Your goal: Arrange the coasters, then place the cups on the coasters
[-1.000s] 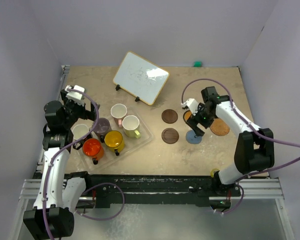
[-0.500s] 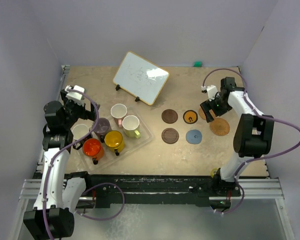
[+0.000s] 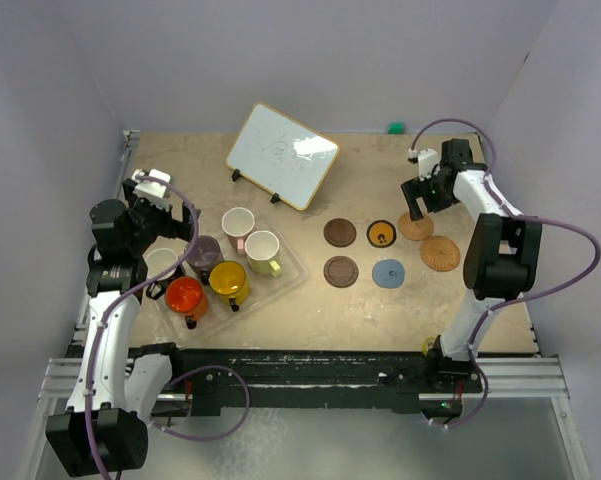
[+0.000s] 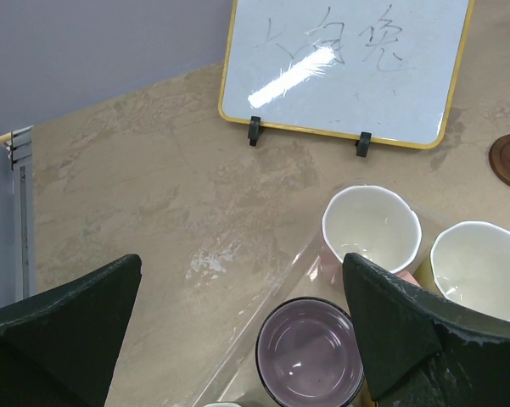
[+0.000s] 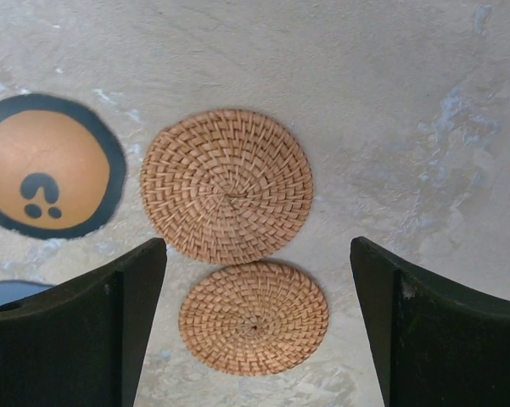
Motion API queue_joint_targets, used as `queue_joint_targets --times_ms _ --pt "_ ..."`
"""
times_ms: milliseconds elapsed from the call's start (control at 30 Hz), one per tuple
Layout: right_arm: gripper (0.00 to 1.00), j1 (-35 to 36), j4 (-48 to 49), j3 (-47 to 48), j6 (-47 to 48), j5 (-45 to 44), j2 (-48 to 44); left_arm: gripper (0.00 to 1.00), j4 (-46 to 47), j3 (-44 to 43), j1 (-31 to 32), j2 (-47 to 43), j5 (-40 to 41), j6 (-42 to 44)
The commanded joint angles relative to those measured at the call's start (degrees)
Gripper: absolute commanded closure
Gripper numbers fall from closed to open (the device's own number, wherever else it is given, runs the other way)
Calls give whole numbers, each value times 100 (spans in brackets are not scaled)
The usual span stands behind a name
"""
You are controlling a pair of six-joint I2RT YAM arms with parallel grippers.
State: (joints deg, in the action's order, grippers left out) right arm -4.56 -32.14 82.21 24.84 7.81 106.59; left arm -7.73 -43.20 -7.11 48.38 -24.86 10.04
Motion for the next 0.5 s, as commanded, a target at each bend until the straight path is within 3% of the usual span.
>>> queue_joint_targets --times_ms 0,467 --pt "9 42 251 278 -254 -293 112 1 373 37 -62 -73 -90 -79" --pt "11 104 79 660 96 -812 835 1 370 40 -62 -137 -115 -38"
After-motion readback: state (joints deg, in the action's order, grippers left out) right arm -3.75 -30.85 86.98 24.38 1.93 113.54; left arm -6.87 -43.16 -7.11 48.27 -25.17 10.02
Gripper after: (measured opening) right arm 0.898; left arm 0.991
